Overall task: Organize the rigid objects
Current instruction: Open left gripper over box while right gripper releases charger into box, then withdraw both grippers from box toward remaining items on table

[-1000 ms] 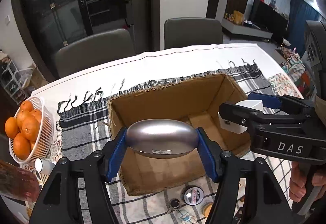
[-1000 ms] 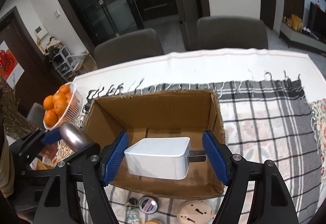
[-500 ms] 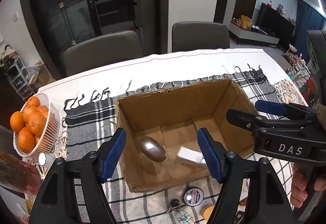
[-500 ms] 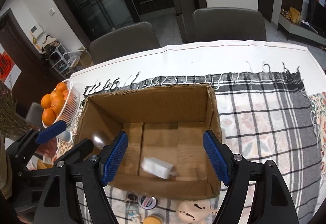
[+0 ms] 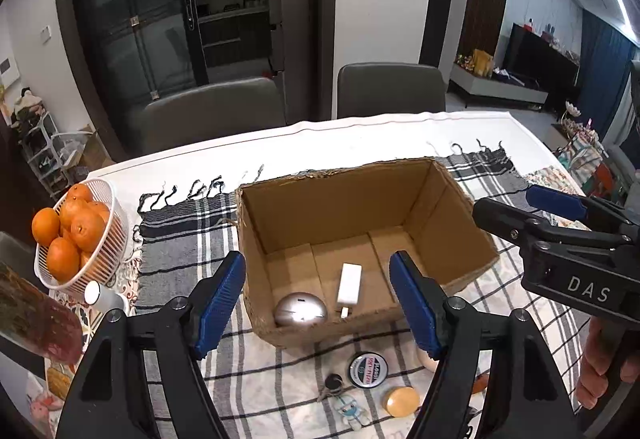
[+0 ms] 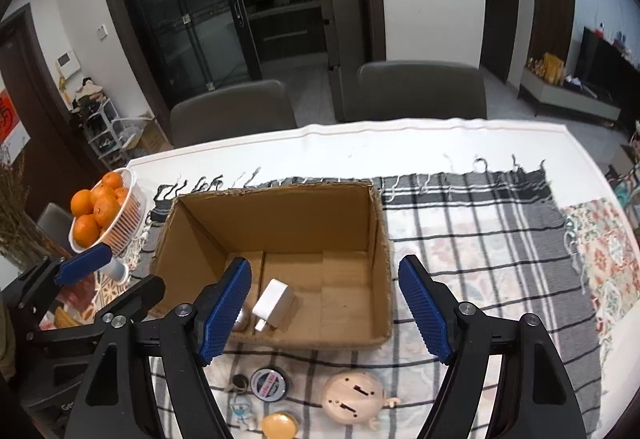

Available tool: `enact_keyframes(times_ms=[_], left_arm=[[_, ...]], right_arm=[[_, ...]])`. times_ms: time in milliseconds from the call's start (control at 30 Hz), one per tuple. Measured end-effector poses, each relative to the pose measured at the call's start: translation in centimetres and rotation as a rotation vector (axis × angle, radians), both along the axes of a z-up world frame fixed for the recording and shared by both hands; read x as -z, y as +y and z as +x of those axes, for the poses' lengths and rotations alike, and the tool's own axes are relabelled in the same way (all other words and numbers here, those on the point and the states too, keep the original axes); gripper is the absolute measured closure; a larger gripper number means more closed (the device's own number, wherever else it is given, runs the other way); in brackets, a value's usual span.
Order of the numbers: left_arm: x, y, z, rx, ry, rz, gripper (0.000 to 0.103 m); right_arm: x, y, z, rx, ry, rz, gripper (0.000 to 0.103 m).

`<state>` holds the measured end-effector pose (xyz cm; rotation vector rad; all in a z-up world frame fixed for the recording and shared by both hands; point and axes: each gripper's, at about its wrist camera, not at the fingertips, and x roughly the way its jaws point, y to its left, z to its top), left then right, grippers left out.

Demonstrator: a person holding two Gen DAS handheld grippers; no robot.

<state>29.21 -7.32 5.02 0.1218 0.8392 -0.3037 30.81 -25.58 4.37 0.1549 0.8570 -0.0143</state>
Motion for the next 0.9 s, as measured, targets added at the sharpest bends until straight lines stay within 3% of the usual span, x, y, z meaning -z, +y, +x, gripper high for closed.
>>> enact_keyframes(times_ms=[533,900], left_arm=[[0.9,-1.1,-5.9,0.051,-0.015,0.003,0.026],[3.3,-2.5,-9.0,0.116,0.017,0.019,0.026]], right_arm=[[0.4,-0.2,-5.2,-0.049,0.016,-0.016,0.026],[2.4,-1.7,-9.0,0.012,0.071,-0.021,0.026]])
